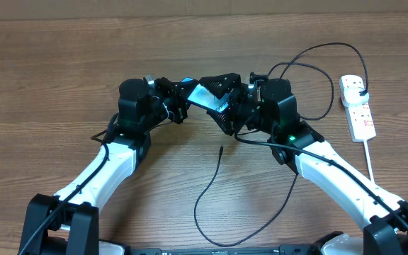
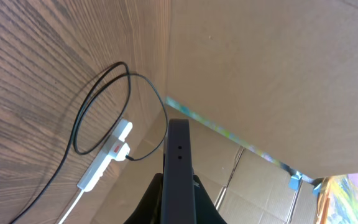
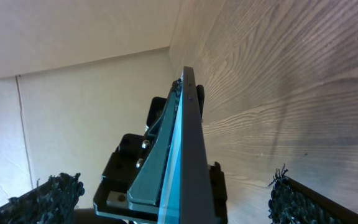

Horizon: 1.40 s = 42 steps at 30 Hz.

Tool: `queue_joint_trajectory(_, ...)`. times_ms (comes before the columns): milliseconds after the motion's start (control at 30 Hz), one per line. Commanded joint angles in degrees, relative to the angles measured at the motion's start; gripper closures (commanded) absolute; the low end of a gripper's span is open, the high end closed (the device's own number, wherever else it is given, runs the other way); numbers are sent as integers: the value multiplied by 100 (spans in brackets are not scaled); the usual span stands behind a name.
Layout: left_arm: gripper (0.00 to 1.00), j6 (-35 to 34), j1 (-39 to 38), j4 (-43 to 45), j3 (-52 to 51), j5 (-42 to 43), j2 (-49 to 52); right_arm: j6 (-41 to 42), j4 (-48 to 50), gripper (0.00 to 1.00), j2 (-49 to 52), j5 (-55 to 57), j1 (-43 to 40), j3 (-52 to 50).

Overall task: Plug charger to phone and switch on socket
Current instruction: 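Open the right gripper and pull it away from the phone, then lower the right gripper over the black cable's plug end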

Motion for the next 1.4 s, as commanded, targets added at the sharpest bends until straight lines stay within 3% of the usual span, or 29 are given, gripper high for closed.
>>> queue_joint_trajectory(0, 96, 251, 177, 111, 9, 120, -35, -509, 35, 0, -35, -4, 15, 114)
queue_joint_trajectory(167, 96, 922, 625, 136, 9, 695, -35, -1648, -101, 0, -37, -345, -369, 114)
queue_joint_trajectory(333, 96, 1648, 1204, 153, 9, 1364, -35, -2614, -380, 0, -37, -1552, -988, 114)
queue_joint_trajectory(567, 96, 3263, 1445, 153, 9, 2223, -35, -3893, -1692, 0, -37, -1928, -1600, 114)
queue_joint_trajectory(667, 96, 3681, 1445, 157, 9, 2371, -35, -4393, -2570, 0, -46, -1204, -1624, 127)
queue_joint_trajectory(900, 96, 3779, 1528, 514, 37, 2382, -35, -4977, -4046, 0, -59, 450, -1338, 356)
queue_joint_trajectory(1200, 96, 3738, 1786, 658, 120, 2391, -33, -4782, -5136, 0, -57, 2538, -94, 1235)
queue_joint_trajectory(1367, 96, 3602, 1991, 621, 120, 2378, -33, -4398, -5272, 0, -20, 2813, 476, 1314)
